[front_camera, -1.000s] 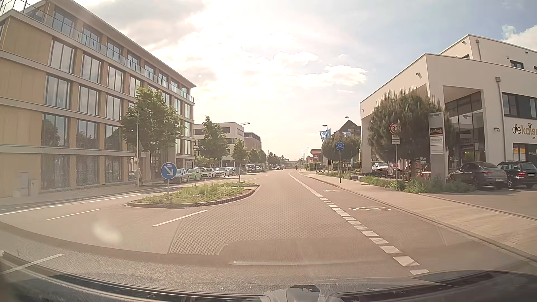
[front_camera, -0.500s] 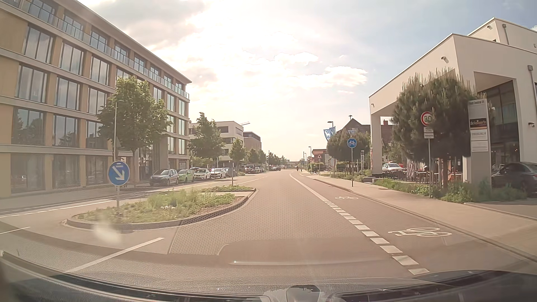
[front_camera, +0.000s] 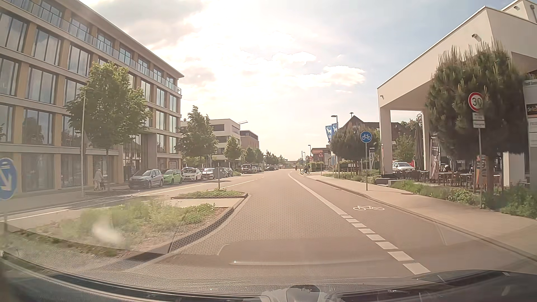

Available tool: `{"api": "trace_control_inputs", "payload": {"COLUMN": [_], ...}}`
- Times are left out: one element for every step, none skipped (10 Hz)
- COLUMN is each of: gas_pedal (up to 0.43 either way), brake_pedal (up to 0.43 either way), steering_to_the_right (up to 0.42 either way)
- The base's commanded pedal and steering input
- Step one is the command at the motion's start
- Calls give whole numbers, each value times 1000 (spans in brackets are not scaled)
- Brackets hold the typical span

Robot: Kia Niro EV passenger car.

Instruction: Follow the waypoints while adhering to traffic rules and regulations

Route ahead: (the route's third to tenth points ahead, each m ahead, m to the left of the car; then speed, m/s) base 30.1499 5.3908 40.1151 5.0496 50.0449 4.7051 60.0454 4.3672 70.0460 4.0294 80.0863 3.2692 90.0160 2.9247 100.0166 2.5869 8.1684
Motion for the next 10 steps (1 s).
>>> {"api": "trace_control_inputs", "payload": {"gas_pedal": [20, 20, 20, 20, 20, 20, 20, 20, 20, 20], "brake_pedal": [0, 0, 0, 0, 0, 0, 0, 0, 0, 0], "steering_to_the_right": [4, 4, 3, 3, 3, 3, 1, -3, -4, -4]}}
